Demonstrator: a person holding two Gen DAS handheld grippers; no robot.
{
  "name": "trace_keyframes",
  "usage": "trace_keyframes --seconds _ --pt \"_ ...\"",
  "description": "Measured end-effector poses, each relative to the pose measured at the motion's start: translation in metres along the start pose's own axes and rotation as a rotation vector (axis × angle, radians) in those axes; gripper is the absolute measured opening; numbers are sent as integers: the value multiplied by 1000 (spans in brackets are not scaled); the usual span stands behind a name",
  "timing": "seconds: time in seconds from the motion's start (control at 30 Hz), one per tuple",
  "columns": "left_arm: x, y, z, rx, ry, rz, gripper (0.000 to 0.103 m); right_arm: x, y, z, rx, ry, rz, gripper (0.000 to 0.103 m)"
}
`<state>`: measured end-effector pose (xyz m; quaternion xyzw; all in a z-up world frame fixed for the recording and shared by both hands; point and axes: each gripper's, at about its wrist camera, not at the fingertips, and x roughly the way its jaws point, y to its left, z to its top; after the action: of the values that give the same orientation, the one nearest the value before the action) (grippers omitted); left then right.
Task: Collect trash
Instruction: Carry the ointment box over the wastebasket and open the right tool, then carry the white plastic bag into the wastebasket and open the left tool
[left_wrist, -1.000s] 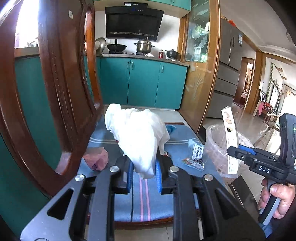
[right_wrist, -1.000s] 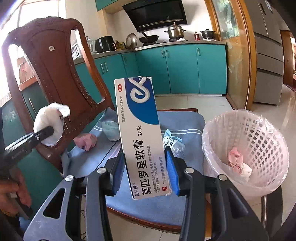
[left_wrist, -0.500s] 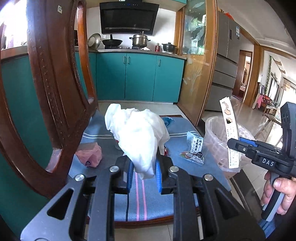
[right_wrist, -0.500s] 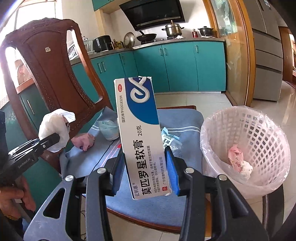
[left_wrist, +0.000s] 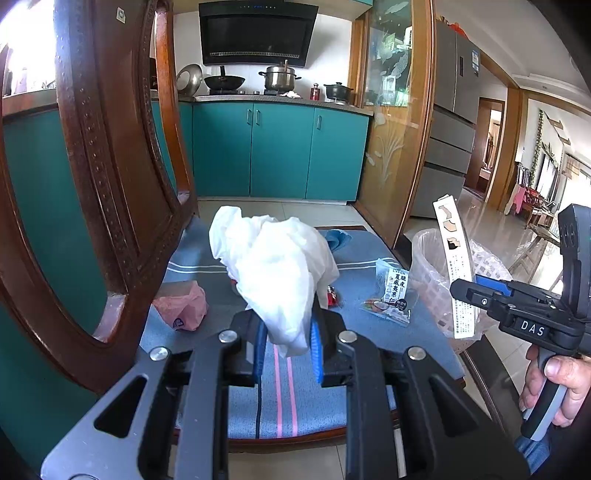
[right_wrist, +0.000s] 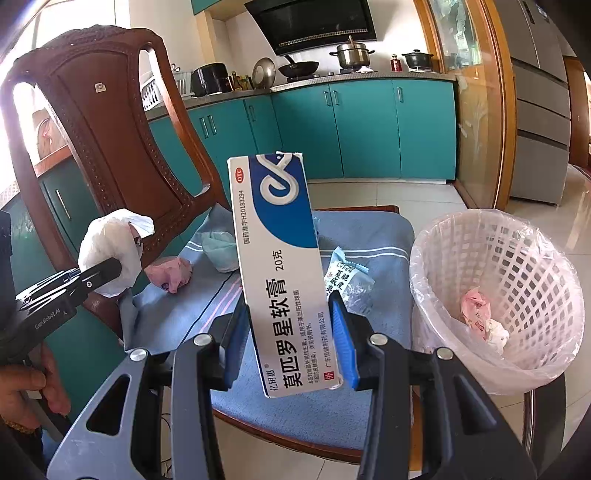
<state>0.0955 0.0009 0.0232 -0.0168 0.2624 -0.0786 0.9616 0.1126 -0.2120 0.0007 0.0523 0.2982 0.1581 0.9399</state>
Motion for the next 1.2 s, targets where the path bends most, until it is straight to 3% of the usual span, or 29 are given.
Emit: trace_keyframes --seconds 0.57,0.7,0.8,0.87,0.9,0.97,1.03,1.1,1.2 --pt "4 -2 -1 6 7 3 20 -7 -7 5 7 -32 -7 42" --pt "4 -6 -1 13 8 -3 20 -23 -37 23 47 -119 -86 42" --pt "3 -10 -1 20 4 -11 20 -34 -81 36 144 -185 -161 43" --pt "4 -15 -2 28 4 -19 20 -34 -111 38 191 -197 -231 53" --pt "5 -17 -2 32 4 -23 20 -32 -117 38 200 -187 -246 66" --pt "7 -24 -3 44 9 -29 20 -40 -133 31 257 -198 -291 71" --pt "9 -30 -5 57 14 -38 20 -65 -141 26 324 -281 -281 84" --pt "11 -40 -7 72 17 -51 20 -93 -143 19 369 -389 -283 92" --pt "15 -63 -9 111 22 -86 20 -119 -146 11 406 -493 -312 94"
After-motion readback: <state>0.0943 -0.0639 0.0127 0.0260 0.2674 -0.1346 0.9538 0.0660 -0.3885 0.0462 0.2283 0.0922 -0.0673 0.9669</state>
